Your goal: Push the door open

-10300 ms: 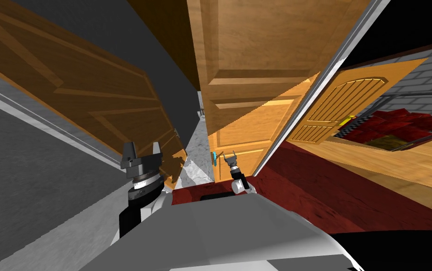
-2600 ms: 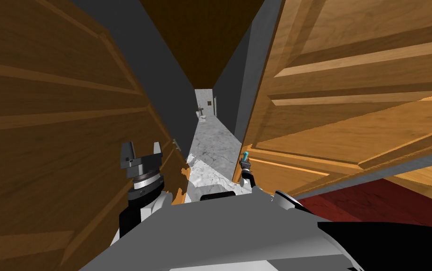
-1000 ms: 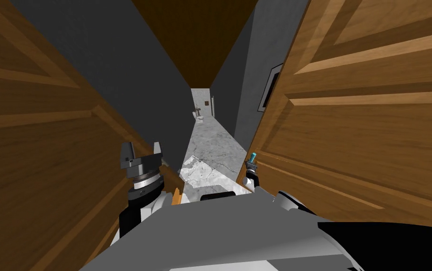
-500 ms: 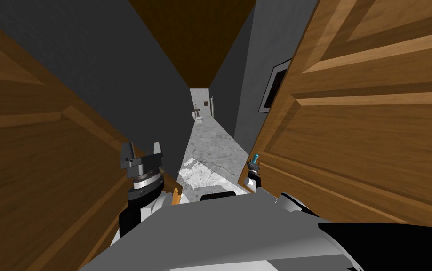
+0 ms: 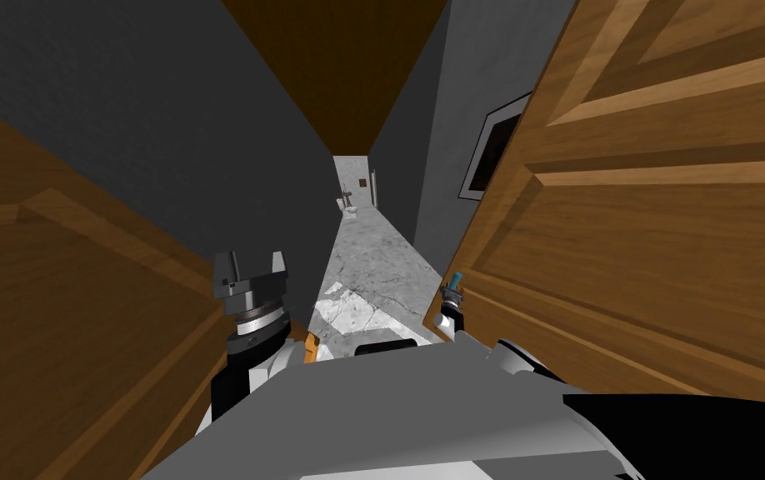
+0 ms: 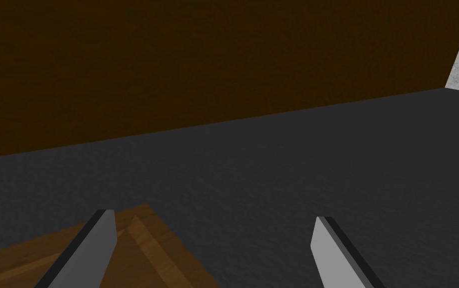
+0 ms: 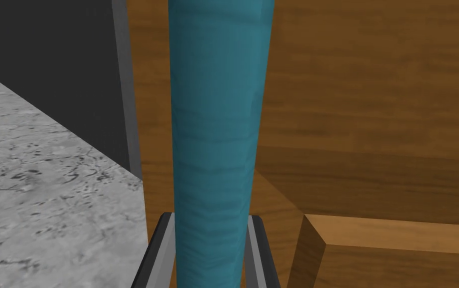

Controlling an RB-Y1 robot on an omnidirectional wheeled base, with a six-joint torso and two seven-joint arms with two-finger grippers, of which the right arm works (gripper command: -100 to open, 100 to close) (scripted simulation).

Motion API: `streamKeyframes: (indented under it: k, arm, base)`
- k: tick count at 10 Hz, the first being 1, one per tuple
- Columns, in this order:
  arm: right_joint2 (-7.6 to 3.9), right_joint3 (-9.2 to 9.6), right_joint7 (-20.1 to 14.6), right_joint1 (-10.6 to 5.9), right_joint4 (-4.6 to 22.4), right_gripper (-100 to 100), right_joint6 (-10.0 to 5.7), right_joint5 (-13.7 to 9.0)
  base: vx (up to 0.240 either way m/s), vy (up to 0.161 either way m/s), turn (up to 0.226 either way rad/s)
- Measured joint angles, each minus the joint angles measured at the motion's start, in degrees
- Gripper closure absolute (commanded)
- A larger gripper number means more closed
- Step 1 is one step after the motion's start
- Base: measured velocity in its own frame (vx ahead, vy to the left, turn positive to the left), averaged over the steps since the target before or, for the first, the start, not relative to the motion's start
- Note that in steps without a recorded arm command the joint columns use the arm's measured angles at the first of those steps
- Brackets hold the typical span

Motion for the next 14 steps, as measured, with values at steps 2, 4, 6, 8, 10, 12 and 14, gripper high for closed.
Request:
streamKeyframes:
  k: [2,4,6,8,10,12,14]
  arm:
    - [0.20,-0.28,-0.82,-0.58,1.81,100,-0.28,-0.27]
    - [-0.61,-1.80,1.36,1.71,-1.66,100,-0.02,-1.78]
    - [-0.33,-1.55,-1.30,-1.15,3.65,100,-1.21,-1.21]
    - [-0.71,-2.42,-0.43,-0.02,2.62,100,-1.04,-2.12]
    - [-1.16,-3.37,0.96,1.34,0.55,100,-1.09,-3.02]
    - [-1.08,-3.27,-0.30,0.01,2.92,100,-1.50,-2.79]
    - [-0.04,-5.05,0.17,0.19,2.74,100,-1.41,-1.44]
  base:
    - [0.173,-0.001,-0.049]
    - [0.173,0.000,-0.059]
    - [0.098,-0.015,-0.001]
    - [0.160,-0.021,-0.039]
    - [0.085,-0.001,-0.025]
    - [0.022,-0.012,-0.005]
    - [0.037,-0.046,-0.002]
